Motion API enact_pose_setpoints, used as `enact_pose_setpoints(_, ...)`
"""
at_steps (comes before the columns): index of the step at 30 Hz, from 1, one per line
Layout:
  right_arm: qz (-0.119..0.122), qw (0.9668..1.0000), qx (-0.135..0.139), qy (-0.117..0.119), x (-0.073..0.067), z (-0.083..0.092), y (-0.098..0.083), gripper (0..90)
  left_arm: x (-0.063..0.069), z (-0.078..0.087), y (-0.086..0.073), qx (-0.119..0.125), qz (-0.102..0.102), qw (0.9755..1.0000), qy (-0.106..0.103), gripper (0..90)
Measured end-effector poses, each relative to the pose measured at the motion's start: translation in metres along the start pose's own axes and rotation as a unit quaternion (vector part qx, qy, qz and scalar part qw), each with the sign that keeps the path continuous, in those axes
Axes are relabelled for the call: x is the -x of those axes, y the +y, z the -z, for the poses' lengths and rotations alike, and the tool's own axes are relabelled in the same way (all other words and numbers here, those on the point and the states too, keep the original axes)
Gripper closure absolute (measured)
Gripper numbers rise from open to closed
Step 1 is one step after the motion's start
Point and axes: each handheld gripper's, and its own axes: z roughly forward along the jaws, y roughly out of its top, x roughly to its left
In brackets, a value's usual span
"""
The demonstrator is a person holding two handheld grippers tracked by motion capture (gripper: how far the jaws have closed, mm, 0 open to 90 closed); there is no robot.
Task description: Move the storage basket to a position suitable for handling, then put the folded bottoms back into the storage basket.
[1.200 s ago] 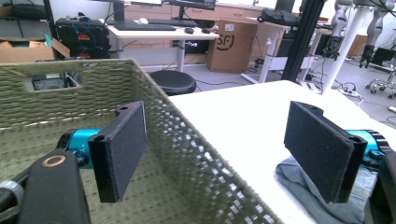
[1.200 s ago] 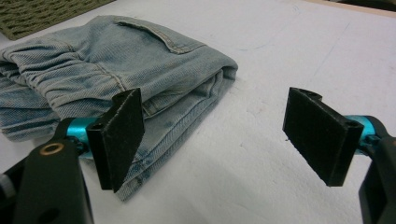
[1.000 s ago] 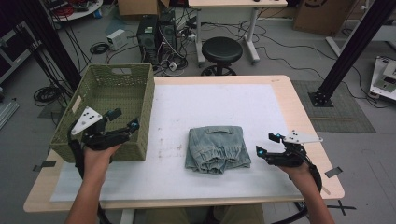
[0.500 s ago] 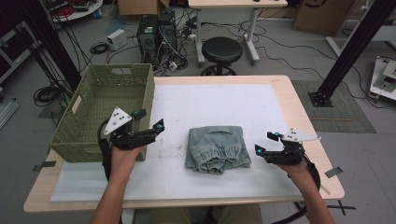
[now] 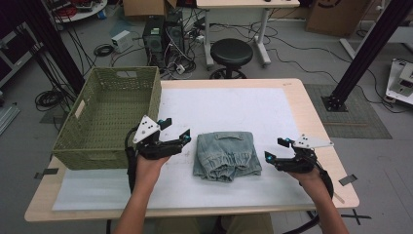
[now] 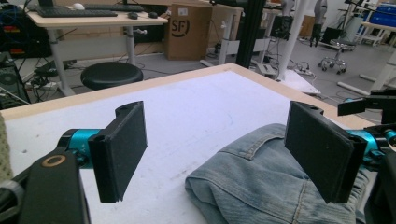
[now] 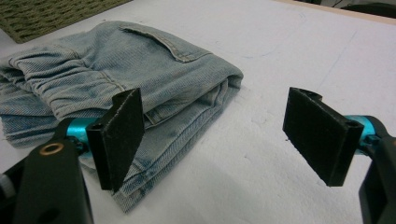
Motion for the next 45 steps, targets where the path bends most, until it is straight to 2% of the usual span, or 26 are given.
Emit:
enact_pose_setpoints(12,0.0,1.0,0.005,-0.001,-0.001,0.002,0.001,21.0,0.01,-0.006,-0.005,-0.013,-0.003,0.9999,-0.007,21.2)
enact_pose_setpoints(19,-0.001,1.0,0.003,-0.002,0.0,0.003,0.001,21.0,0.018,-0.018,-0.014,-0.027,0.012,0.9995,-0.013,21.2)
enact_pose_setpoints(28,-0.004,1.0,0.008,0.0,0.001,0.004,0.001,21.0,0.031,-0.035,-0.028,-0.04,0.014,0.999,-0.013,21.2)
enact_pose_setpoints(33,0.0,1.0,0.008,0.001,0.001,0.005,0.001,21.0,0.036,-0.046,-0.034,-0.062,0.017,0.9979,-0.009,21.2)
enact_pose_setpoints(35,-0.002,1.0,0.008,0.002,0.0,0.005,0.0,21.0,0.037,-0.051,-0.037,-0.076,0.017,0.997,-0.001,21.2)
enact_pose_setpoints(39,-0.001,1.0,0.007,0.002,0.0,0.006,0.0,21.0,0.037,-0.058,-0.044,-0.092,0.027,0.9954,0.004,21.2)
enact_pose_setpoints(45,-0.001,1.0,0.009,0.002,0.001,0.007,-0.001,21.0,0.034,-0.066,-0.057,-0.127,0.036,0.9909,0.024,21.2)
